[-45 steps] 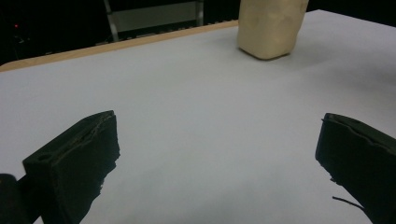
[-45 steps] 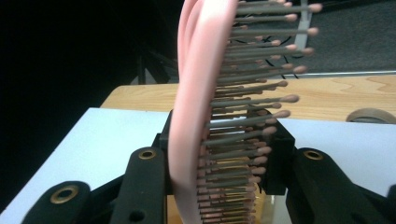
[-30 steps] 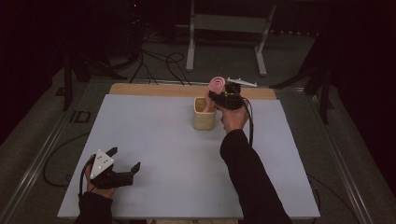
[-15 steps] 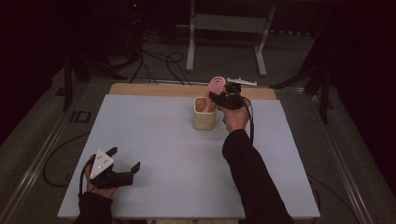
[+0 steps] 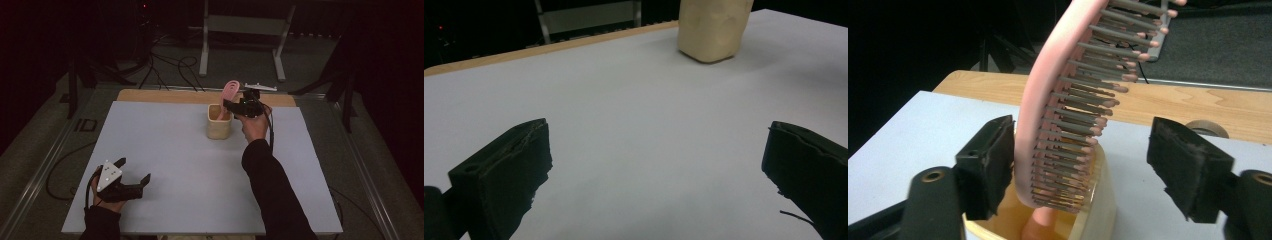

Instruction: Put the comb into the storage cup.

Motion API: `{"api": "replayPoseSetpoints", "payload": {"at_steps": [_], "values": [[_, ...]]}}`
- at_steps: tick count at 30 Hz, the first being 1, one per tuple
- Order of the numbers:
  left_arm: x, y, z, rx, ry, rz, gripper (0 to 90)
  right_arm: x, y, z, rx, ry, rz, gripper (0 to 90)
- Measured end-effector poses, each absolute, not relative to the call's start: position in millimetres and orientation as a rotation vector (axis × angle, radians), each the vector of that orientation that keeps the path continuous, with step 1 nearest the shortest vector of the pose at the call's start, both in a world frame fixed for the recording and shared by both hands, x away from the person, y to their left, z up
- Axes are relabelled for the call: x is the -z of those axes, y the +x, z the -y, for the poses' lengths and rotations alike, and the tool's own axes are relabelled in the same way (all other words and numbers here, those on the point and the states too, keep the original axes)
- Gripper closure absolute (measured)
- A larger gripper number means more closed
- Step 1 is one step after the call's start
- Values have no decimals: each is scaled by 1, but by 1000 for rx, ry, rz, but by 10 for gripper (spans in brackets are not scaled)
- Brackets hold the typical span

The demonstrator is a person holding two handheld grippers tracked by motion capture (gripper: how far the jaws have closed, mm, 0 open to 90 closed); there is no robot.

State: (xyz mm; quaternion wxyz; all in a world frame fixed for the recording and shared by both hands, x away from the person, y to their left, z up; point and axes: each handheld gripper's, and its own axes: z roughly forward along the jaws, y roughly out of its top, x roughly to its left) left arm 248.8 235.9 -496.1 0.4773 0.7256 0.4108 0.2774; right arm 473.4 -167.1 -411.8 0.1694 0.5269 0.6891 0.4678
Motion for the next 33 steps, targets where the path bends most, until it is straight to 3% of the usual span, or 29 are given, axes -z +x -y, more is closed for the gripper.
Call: {"api": "replayPoseSetpoints", "payload": {"at_steps": [14,33], "values": [[496,249,-236,-680,1769,-1005,3,407,470,173,-1297,1446,-1986,97],[496,249,-236,-680,1766,-1011,2,408,459,187,-1274,1393,-2014,89]]}}
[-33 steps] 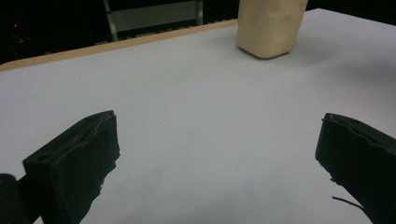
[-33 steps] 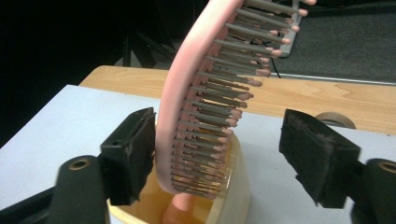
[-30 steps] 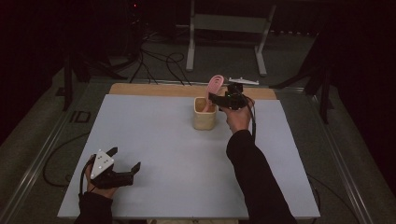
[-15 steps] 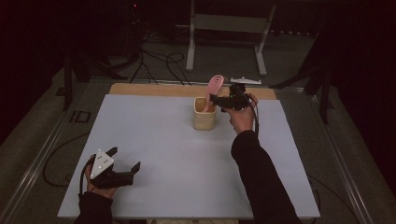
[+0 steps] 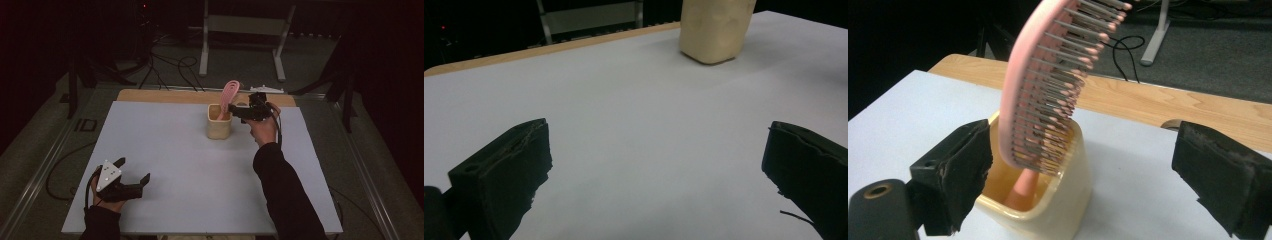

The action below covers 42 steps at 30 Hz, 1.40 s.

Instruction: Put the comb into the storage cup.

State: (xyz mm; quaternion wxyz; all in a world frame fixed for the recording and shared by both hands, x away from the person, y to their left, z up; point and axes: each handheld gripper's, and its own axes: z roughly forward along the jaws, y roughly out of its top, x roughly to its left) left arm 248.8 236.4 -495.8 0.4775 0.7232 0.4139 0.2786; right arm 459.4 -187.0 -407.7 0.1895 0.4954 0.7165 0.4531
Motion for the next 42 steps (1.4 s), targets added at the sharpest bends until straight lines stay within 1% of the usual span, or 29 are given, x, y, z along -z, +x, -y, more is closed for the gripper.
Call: {"api": "replayPoseSetpoints", "payload": {"at_steps": [23,30,42], "values": [[496,249,-237,-682,1765,-1017,2,414,439,199,-1247,1331,-2058,89],[496,249,-237,-685,1764,-1020,2,416,428,203,-1231,1300,-2073,89],[494,250,-239,-679,1757,-1024,2,428,399,218,-1250,1267,-2071,89]]}}
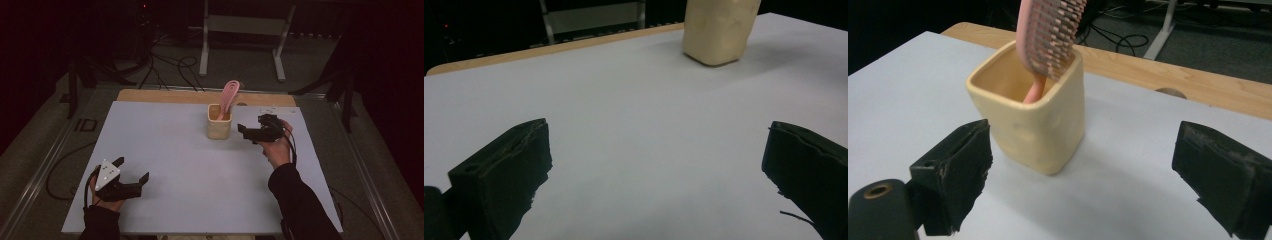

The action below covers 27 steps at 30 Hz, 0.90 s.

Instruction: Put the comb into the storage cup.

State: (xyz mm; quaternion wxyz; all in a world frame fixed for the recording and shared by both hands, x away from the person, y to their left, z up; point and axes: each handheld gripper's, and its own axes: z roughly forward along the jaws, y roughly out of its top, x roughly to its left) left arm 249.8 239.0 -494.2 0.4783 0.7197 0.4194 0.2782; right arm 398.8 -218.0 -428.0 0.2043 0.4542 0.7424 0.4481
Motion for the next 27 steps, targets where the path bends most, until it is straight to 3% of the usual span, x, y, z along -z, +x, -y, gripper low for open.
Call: {"api": "replayPoseSetpoints", "payload": {"at_steps": [27], "values": [[492,250,-243,-684,1749,-1029,2,447,321,235,-1166,1099,-2074,89]]}}
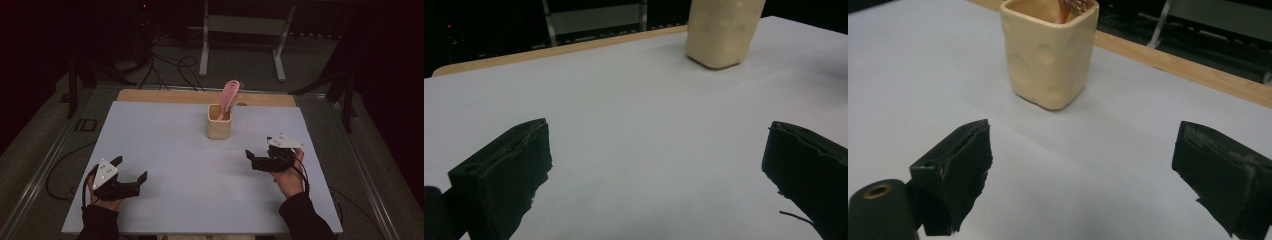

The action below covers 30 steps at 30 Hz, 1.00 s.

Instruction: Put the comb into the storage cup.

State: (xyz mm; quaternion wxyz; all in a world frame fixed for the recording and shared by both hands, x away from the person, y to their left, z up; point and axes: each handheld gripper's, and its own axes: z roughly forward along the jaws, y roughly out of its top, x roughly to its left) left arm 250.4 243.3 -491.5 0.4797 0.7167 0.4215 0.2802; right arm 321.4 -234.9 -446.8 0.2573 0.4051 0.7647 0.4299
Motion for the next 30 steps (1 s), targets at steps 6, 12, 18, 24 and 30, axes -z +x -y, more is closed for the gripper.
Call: {"api": "replayPoseSetpoints", "payload": {"at_steps": [6,12,18,24,30], "values": [[491,251,-244,-678,1748,-1020,2,452,303,246,-1201,1095,-2076,87],[489,250,-246,-680,1741,-1017,2,457,291,256,-1223,1108,-2048,87],[488,250,-248,-688,1730,-1019,2,467,278,265,-1245,1094,-2009,87],[486,248,-251,-692,1712,-1020,2,472,269,270,-1280,1089,-1971,87],[486,247,-251,-697,1714,-1007,2,477,259,281,-1336,1091,-1912,88]]}}
